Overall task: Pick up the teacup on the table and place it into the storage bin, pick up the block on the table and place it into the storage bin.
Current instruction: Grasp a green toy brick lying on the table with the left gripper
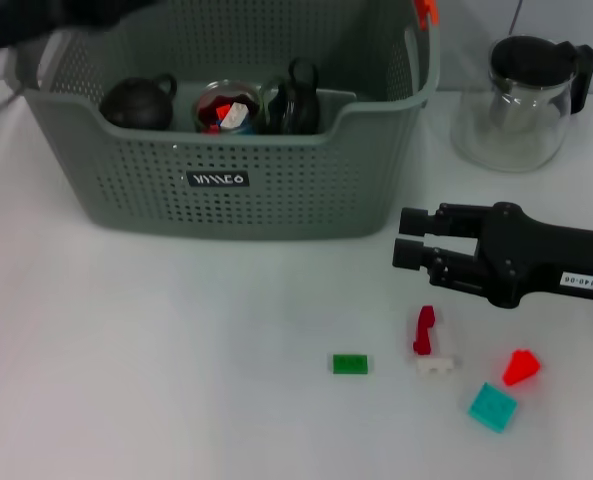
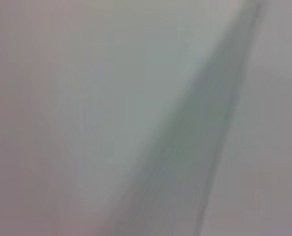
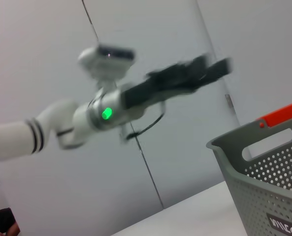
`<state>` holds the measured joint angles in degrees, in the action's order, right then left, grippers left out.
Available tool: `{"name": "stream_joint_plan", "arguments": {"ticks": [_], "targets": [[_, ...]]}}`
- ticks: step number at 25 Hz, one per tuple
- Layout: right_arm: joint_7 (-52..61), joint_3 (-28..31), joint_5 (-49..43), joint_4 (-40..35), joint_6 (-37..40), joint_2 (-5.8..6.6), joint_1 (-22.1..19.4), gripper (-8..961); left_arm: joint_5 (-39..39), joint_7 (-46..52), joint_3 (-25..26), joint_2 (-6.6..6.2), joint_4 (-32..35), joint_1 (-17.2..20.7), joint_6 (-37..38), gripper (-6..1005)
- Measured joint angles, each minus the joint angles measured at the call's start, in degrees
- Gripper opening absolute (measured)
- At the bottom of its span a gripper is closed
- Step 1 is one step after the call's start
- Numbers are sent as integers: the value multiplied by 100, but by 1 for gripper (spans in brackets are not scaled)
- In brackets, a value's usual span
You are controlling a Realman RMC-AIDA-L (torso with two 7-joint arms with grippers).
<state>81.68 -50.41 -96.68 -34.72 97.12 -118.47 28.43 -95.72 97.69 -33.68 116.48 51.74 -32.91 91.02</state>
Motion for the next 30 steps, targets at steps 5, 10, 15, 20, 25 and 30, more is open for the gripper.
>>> {"name": "stream_joint_plan", "arguments": {"ticks": [5,10,15,20,25,30], "targets": [[0,4,2,0,-33,0,14,494,-54,-1501,-14,83,-580,735,1070,578],[14,5,0,0,-75,-11,31,493,-1105,-3094,-235,548,-765,1307,1127,571],[27,5,0,0,-112,-26,31,493,-1610,-3884,-676,763,-1579,1298,212,569],[31,5,0,10,-115,-27,-1,493,-1709,-4060,-1337,777,-2237,904,-778,568],[-1,5,26,62,-115,-27,-28,494,-1658,-4229,-1649,799,-2597,569,-1202,539],[-2,5,34,62,-115,-22,-8,494,-1651,-4669,-1662,811,-2875,329,-1502,397]]}}
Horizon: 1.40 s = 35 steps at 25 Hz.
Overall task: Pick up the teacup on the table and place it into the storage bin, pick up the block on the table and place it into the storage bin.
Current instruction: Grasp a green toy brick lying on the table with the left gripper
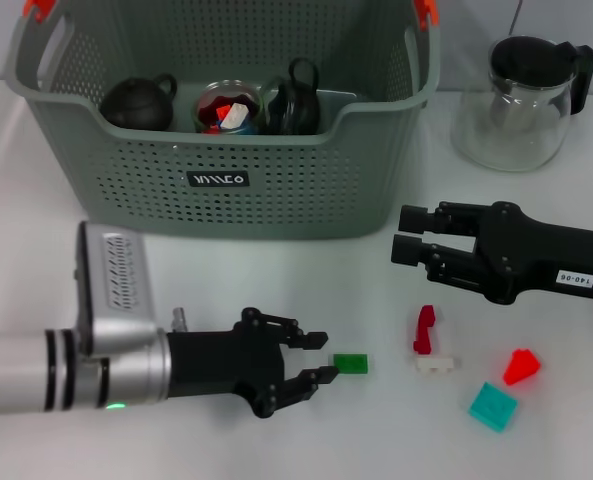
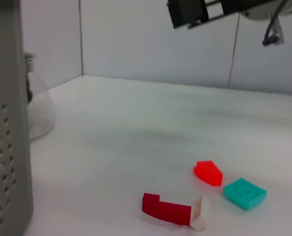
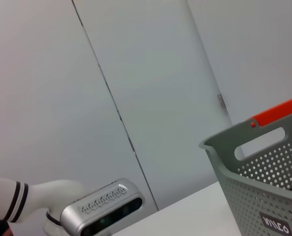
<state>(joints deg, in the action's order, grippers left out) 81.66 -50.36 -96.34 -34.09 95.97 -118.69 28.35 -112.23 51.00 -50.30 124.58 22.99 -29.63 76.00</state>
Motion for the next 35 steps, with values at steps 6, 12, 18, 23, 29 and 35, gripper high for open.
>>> {"name": "stream_joint_plan", "arguments": {"ticks": [6,12,18,23,29,35], "targets": [[6,0,-12,0,0,3,32,493,5,-268,-4,14,-572,-396,-643,382],[12,0,-14,-1,0,-4,30,493,218,-806,17,22,-943,-528,-899,369],[17,0,-12,0,0,3,1,494,248,-860,-3,22,-1025,-559,-916,372],[14,0,-7,-1,32,20,-18,494,237,-880,-13,22,-1152,-629,-919,372],[6,0,-3,-1,36,22,-26,495,226,-882,-14,22,-1199,-637,-902,369],[0,0,2,-1,38,22,-31,495,266,-885,27,22,-1201,-637,-954,366]]}}
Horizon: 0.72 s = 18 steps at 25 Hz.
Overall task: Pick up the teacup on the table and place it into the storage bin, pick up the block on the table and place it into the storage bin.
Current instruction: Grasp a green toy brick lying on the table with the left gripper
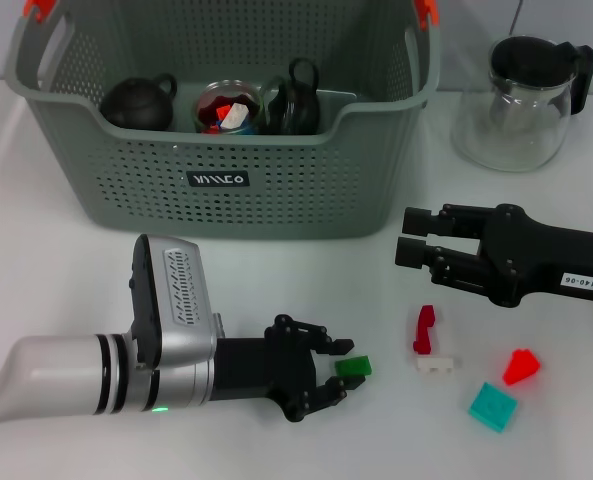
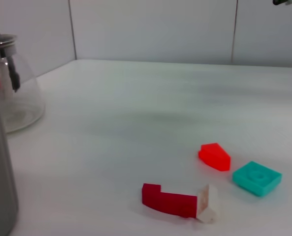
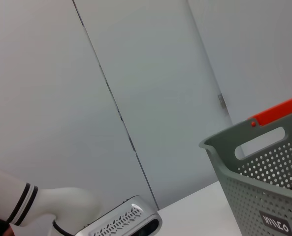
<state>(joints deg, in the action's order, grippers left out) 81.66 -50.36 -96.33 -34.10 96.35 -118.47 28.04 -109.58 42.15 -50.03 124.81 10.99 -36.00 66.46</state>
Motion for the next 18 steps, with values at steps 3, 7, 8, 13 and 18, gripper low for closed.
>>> {"name": "stream_joint_plan", "arguments": {"ticks": [3,7,8,13,18], "targets": [[2,0,0,0,4,0,0,496,25,-1,0,0,-3,-1,-46,364],[4,0,0,0,6,0,0,496,33,-3,-20,0,-30,-3,-107,362],[4,0,0,0,6,0,0,496,33,-4,-21,0,-37,-4,-117,362],[15,0,0,0,6,0,0,497,34,-5,-24,0,-53,-4,-136,360],[23,0,0,0,6,0,0,497,34,-5,-35,0,-61,-4,-192,357]]}}
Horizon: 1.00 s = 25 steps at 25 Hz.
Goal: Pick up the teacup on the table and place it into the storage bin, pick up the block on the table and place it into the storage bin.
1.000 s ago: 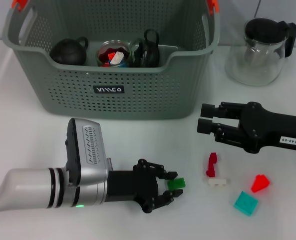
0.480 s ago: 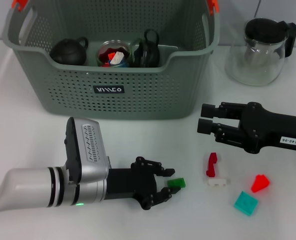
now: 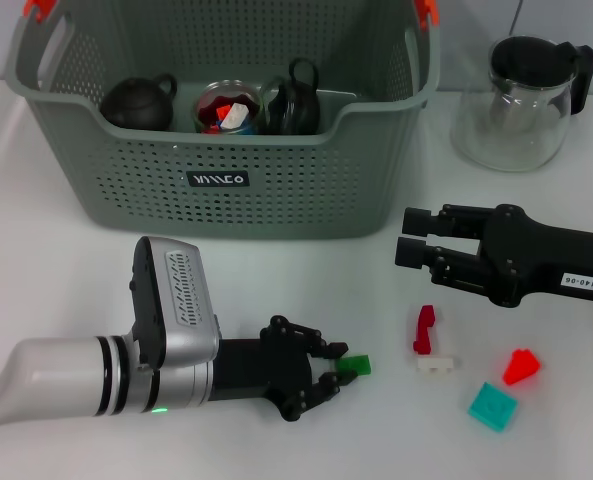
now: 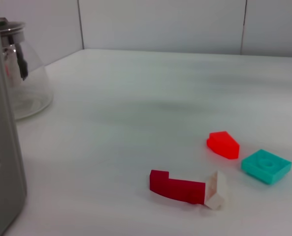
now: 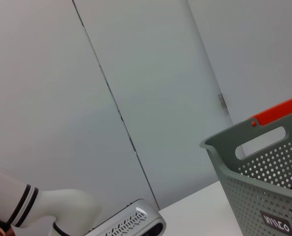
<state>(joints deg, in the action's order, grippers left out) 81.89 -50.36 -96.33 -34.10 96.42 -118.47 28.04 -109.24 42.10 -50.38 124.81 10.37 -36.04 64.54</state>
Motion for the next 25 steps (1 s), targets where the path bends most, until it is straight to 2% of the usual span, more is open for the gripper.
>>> {"name": "stream_joint_plan", "arguments": {"ticks": [1,7,12,14,18,20,22,25], "targets": [[-1,0,0,0,0,0,0,497,0,4,0,0,-2,0,-16,357],[4,0,2,0,1,0,0,498,-3,37,2,0,1,-9,-35,185],[15,0,7,0,9,7,0,498,-13,236,102,-54,231,132,663,192],[16,-1,8,0,10,8,1,498,-58,660,92,-82,660,339,1157,194],[18,0,9,0,11,16,0,499,-118,1637,195,-165,1959,932,2533,200],[19,0,9,0,10,18,0,499,-108,1987,442,-233,2454,1109,3124,202],[19,0,9,0,8,19,0,499,-70,2356,1031,-359,2778,1170,3832,205],[20,0,9,0,2,12,2,499,12,2833,2042,-588,2791,969,4397,209]]}}
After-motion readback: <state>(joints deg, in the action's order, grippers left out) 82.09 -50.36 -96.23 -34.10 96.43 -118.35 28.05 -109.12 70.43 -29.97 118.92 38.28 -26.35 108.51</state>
